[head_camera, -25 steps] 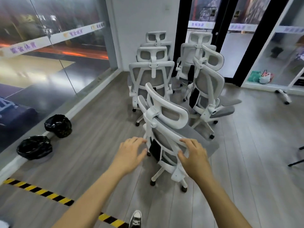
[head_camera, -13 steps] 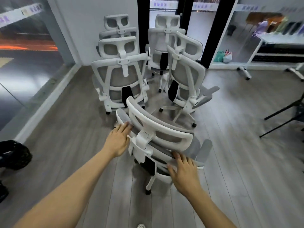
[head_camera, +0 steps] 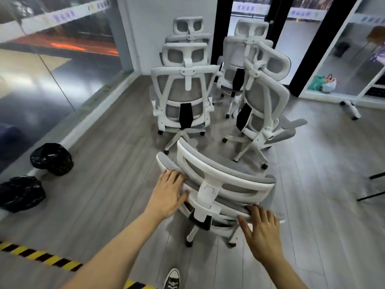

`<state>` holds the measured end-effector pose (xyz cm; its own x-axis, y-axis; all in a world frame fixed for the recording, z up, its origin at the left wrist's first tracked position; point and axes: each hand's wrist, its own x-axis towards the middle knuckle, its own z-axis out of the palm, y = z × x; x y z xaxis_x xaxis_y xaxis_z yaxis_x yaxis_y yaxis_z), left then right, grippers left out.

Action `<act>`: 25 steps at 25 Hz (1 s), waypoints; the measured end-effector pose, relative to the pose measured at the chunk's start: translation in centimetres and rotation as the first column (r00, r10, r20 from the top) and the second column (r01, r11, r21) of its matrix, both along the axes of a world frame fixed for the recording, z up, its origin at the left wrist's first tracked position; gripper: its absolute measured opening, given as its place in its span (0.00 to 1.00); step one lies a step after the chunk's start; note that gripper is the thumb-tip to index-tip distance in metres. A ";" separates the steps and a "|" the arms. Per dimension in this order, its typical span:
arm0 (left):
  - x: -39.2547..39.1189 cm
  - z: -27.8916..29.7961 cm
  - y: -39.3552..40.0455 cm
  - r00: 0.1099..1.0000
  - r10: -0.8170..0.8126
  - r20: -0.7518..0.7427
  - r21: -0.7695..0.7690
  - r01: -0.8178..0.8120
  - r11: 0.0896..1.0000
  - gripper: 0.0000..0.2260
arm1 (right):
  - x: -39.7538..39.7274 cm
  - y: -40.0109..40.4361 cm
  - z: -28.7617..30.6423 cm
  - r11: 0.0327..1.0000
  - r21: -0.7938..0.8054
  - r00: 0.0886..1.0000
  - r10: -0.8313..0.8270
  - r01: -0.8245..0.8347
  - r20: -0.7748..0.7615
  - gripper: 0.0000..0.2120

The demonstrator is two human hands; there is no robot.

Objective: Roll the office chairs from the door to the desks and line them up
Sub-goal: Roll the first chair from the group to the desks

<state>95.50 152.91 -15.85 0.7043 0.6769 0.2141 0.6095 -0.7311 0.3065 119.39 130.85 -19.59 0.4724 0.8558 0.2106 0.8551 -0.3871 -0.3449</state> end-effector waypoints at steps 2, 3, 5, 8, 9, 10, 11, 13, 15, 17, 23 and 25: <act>-0.8 -0.7 -5.4 0.995 0.097 0.029 0.017 -0.098 0.995 0.17 | 1.7 -2.7 -0.6 0.998 0.000 0.996 0.068 -0.069 0.056 0.22; -1.2 -1.1 -8.0 0.987 0.156 0.047 0.016 -0.157 0.987 0.18 | 2.3 -3.8 -1.0 0.996 -0.003 0.993 0.089 -0.089 0.083 0.23; -2.0 -1.6 -13.3 0.956 0.277 0.098 0.012 -0.280 0.960 0.18 | 3.1 -5.4 -1.5 0.992 0.011 0.987 0.125 -0.127 0.097 0.24; -4.2 -2.1 -21.4 0.888 0.446 0.110 -0.031 -0.446 0.895 0.17 | 2.7 -8.1 -1.6 0.950 0.029 0.949 0.309 -0.311 0.060 0.25; -5.3 -2.2 -23.6 0.861 0.497 0.107 -0.054 -0.494 0.868 0.17 | 2.1 -8.7 -1.6 0.928 0.026 0.928 0.370 -0.371 0.046 0.25; -6.3 -2.2 -25.1 0.835 0.541 0.104 -0.075 -0.535 0.841 0.16 | 1.4 -8.8 -1.6 0.909 0.018 0.909 0.415 -0.416 0.029 0.25; -7.8 -2.1 -27.6 0.792 0.601 0.103 -0.085 -0.595 0.799 0.16 | 0.1 -9.6 -1.4 0.882 0.012 0.882 0.471 -0.471 0.017 0.25; -11.4 -2.1 -32.2 0.710 0.697 0.102 -0.079 -0.693 0.717 0.16 | -3.2 -10.8 -1.1 0.825 -0.008 0.825 0.566 -0.566 -0.010 0.24; -15.2 -2.0 -37.3 0.627 0.772 0.104 -0.065 -0.770 0.635 0.17 | -7.4 -12.4 -0.7 0.760 -0.010 0.760 0.649 -0.649 -0.025 0.24; -19.1 -2.1 -43.0 0.528 0.842 0.115 -0.043 -0.844 0.535 0.18 | -12.2 -14.6 -0.5 0.671 0.013 0.671 0.741 -0.741 -0.021 0.24; -29.9 -2.9 -62.8 0.232 0.960 0.156 -0.069 -0.967 0.245 0.14 | -27.1 -23.4 -0.4 0.384 0.004 0.384 0.924 -0.924 -0.008 0.26; -33.3 -3.0 -69.5 0.137 0.974 0.181 -0.067 -0.986 0.151 0.13 | -32.3 -27.4 -0.6 0.291 0.002 0.291 0.957 -0.957 -0.016 0.28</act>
